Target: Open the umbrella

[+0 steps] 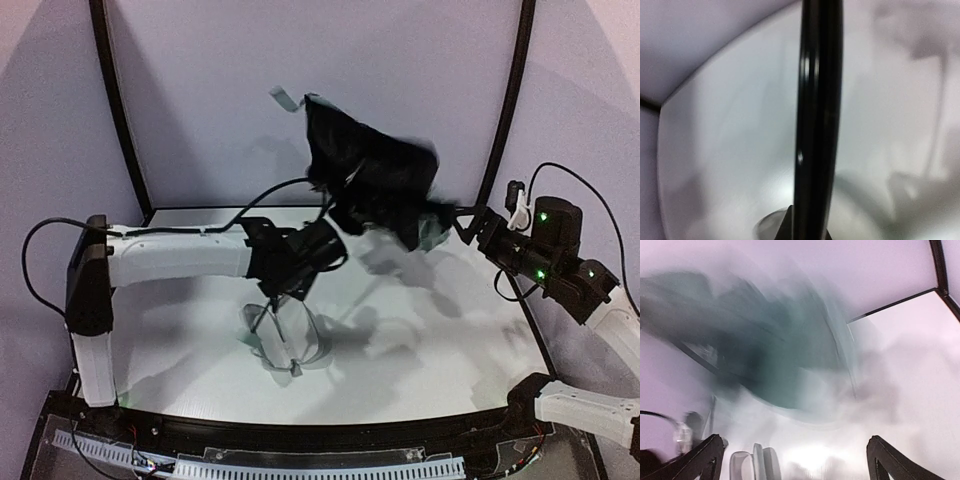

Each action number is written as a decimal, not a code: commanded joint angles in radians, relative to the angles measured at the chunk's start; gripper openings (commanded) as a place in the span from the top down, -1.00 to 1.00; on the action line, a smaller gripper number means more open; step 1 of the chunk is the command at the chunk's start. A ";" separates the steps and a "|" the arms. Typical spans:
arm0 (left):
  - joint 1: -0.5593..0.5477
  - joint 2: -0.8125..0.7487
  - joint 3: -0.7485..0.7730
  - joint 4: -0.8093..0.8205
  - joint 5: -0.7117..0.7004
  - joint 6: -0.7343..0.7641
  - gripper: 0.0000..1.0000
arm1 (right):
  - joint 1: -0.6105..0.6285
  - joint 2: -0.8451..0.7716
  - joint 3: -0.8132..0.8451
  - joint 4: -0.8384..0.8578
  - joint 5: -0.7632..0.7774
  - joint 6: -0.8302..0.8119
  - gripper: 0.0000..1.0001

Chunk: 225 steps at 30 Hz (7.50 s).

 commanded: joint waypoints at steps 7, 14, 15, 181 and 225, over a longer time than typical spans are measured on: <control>0.291 -0.509 -0.152 0.236 0.160 -0.108 0.98 | -0.004 -0.021 -0.008 -0.015 0.016 -0.028 -0.97; 0.077 -0.157 0.100 0.192 0.402 -0.004 0.98 | -0.004 -0.007 -0.014 -0.011 -0.021 -0.017 -0.97; 0.089 -0.148 0.085 0.164 0.374 -0.035 0.98 | -0.004 -0.009 -0.013 -0.016 -0.022 -0.017 -0.97; 0.124 -0.557 -0.813 1.580 1.219 -0.121 0.98 | 0.148 0.193 -0.027 0.625 -0.687 -0.082 -0.97; -0.012 -0.613 -0.588 0.784 0.375 0.269 0.98 | 0.335 0.303 -0.078 0.766 -0.003 -0.216 -0.97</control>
